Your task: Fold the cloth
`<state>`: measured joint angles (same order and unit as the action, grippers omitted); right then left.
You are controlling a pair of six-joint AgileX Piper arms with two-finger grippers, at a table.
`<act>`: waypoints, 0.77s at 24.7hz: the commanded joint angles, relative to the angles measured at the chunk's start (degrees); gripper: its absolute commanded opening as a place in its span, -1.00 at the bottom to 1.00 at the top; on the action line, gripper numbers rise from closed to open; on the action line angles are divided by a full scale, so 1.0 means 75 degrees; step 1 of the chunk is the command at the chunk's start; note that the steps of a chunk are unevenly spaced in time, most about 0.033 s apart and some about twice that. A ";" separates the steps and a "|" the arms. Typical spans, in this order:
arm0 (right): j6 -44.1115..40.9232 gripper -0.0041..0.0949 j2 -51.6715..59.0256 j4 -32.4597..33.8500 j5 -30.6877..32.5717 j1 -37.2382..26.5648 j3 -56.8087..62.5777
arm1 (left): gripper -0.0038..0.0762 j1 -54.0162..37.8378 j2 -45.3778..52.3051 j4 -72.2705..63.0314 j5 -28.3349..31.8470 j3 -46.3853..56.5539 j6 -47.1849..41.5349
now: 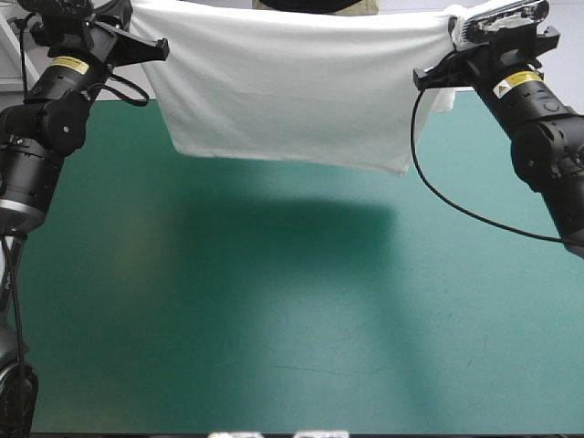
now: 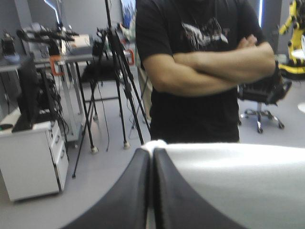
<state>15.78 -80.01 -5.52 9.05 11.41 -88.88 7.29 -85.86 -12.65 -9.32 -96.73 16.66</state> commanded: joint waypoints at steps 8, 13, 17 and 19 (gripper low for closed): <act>0.0185 -0.92 -0.0610 0.0066 -0.3257 0.0019 0.1397 | -0.93 0.0011 0.0112 -0.0085 0.4763 0.2921 0.0122; -0.0834 -0.95 -0.0426 0.0535 -0.4141 0.0019 0.2993 | -0.93 0.0156 0.0196 -0.0085 0.6167 0.4721 0.0092; -0.2521 -0.95 0.0038 0.2021 -0.4350 0.0019 0.4271 | -0.93 0.0559 0.0558 -0.0085 0.6702 0.6175 -0.0066; -0.2834 -0.95 0.0460 0.2077 -0.3439 0.0019 0.4801 | -0.93 0.0864 0.0914 -0.0119 0.6472 0.6866 -0.0104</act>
<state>-2.73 -81.09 8.60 -16.49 11.88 -53.65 12.04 -83.55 -12.95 34.62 -46.87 16.71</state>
